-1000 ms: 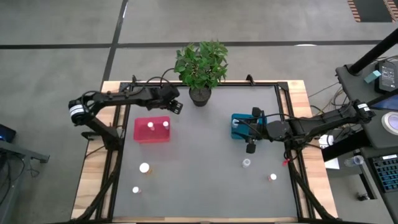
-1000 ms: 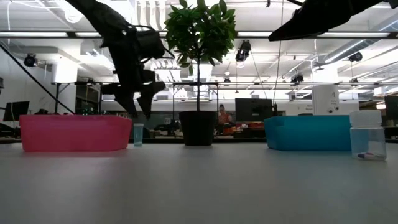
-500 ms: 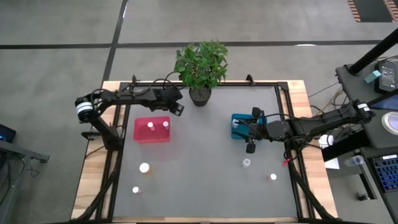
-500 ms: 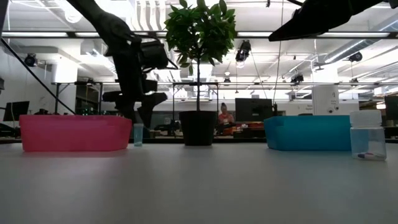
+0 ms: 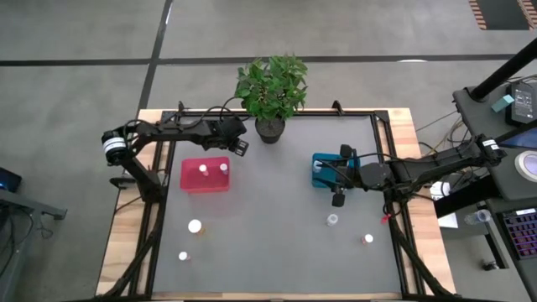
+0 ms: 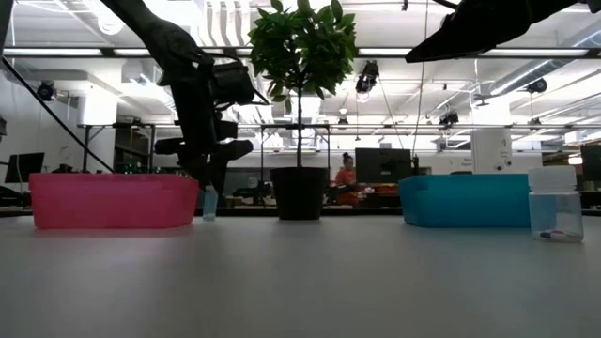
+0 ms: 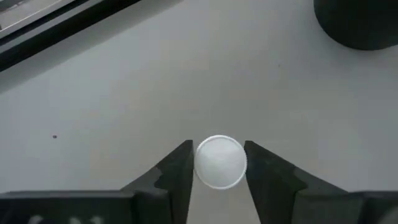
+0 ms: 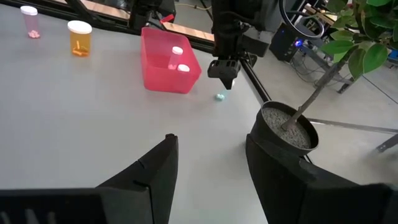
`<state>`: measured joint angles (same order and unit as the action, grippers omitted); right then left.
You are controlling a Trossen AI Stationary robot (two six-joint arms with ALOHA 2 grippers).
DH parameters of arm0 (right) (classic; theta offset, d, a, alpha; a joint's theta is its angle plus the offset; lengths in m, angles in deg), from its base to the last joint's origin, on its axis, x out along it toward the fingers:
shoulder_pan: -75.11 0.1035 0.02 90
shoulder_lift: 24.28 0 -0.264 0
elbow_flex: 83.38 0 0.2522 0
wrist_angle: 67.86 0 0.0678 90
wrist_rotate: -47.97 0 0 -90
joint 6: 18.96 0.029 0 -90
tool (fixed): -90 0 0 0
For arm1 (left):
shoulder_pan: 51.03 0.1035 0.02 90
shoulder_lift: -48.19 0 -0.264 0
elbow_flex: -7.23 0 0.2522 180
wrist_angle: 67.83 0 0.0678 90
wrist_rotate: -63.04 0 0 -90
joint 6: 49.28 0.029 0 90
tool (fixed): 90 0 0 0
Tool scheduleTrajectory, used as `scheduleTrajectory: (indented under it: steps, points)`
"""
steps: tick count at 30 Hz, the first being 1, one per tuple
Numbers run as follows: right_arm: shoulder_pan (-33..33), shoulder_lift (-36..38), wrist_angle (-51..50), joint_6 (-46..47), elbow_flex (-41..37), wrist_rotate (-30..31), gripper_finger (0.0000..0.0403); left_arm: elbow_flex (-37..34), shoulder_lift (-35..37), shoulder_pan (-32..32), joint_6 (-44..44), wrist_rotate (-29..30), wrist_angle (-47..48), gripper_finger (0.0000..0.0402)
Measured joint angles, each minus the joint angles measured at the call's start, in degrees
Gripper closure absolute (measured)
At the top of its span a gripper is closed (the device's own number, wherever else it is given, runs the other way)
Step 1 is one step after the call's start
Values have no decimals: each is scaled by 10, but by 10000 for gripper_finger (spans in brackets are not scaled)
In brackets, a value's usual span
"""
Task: Pick and place medicine bottles into bin by pill shape (circle, oval)
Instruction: Put the blue tablet bottle into the red bin
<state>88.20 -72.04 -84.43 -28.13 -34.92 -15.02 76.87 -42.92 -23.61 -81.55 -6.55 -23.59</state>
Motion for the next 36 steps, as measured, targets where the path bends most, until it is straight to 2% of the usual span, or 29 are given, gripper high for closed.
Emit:
scheduleTrajectory:
  steps: [5, 20, 27, 36]
  points:
    - [0, 0, 0, 0, 0, 0, 225, 0, 0, 0, -1, 0, 0, 310]
    - [0, 0, -4, 1, 0, 0, 225, 2, 31, -17, -1, 0, 1, 296]
    - [0, 0, -4, 0, 0, 0, 225, 5, 86, -56, 1, 5, 1, 296]
    - [0, 0, -3, -1, 0, 0, 225, 5, 159, -145, -4, 10, 0, 296]
